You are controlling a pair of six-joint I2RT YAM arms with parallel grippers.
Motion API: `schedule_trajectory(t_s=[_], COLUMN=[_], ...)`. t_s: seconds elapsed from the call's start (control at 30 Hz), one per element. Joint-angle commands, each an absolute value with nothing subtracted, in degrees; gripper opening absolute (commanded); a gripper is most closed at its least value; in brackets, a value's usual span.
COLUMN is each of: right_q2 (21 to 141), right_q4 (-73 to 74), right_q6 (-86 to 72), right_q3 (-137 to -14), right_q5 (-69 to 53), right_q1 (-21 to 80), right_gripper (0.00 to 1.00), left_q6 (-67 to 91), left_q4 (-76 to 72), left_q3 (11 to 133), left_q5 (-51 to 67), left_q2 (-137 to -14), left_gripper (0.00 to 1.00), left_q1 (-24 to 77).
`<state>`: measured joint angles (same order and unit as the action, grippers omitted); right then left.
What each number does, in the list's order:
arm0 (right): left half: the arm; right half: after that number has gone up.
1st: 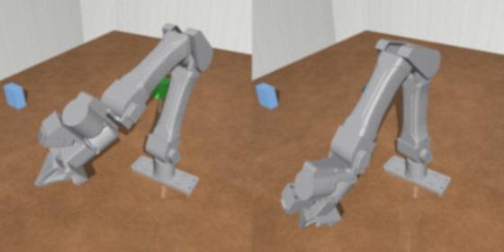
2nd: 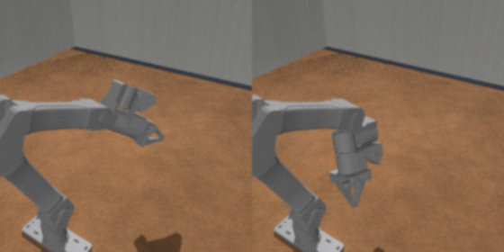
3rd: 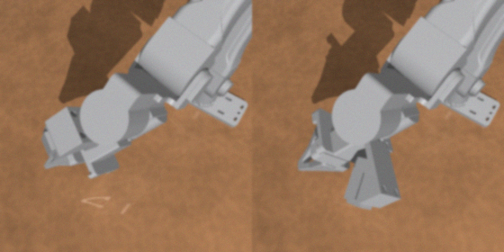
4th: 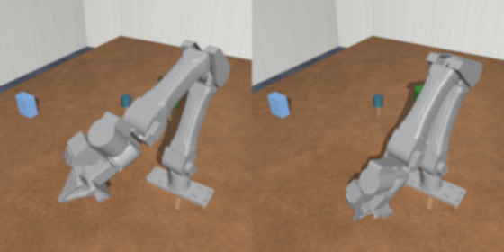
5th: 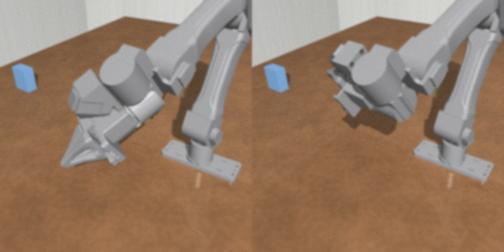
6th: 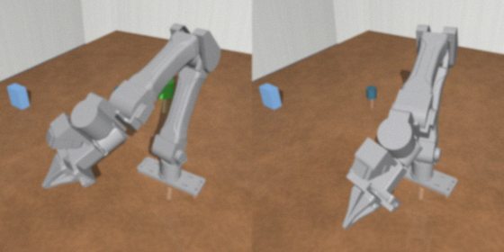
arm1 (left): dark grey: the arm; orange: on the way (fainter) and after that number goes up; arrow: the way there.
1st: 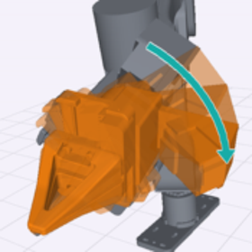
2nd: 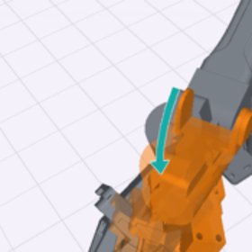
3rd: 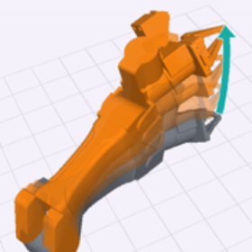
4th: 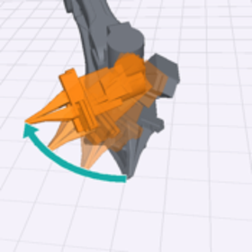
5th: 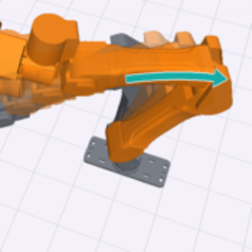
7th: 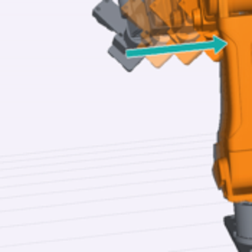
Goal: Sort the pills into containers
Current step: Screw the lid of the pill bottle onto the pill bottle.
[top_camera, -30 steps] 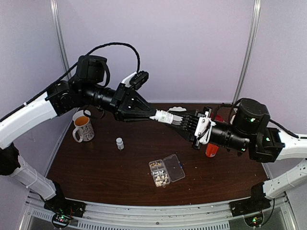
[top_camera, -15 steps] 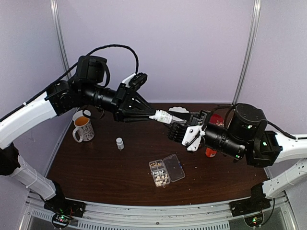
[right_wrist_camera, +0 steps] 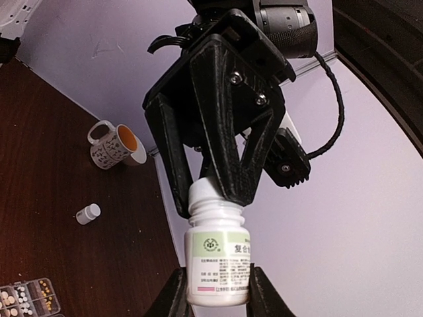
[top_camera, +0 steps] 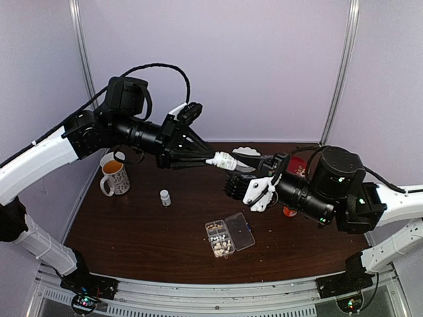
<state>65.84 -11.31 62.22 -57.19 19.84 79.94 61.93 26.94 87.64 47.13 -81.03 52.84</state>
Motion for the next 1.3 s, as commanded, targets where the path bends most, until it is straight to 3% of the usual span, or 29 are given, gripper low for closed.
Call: schedule_trajectory(t_s=[0.0,0.27,0.83,1.27], right_q2=[66.9,67.18,67.81,65.02], right_q4=[-9.33,-1.02,-9.64,-15.59], right_q6=[49.76,31.47,-9.9,-13.75], right_q3=[-62.94,-69.55,-69.26,-64.71], right_q5=[4.65,-7.85,-29.43,-35.08], right_q1=[77.85,72.7,60.28,59.5], right_gripper=[0.0,0.0,0.0,0.0], left_q6=[56.61,44.39,9.49,-0.67], left_q4=[31.16,40.51,43.22,30.59], left_q3=[89.43,95.65,98.53,90.52], left_q5=[45.54,41.02,23.59,37.67], left_q2=[-85.17,-87.75,-87.62,-82.84], left_gripper=[0.18,0.15,0.13,0.19], left_q1=[56.31,56.32,58.35,58.96])
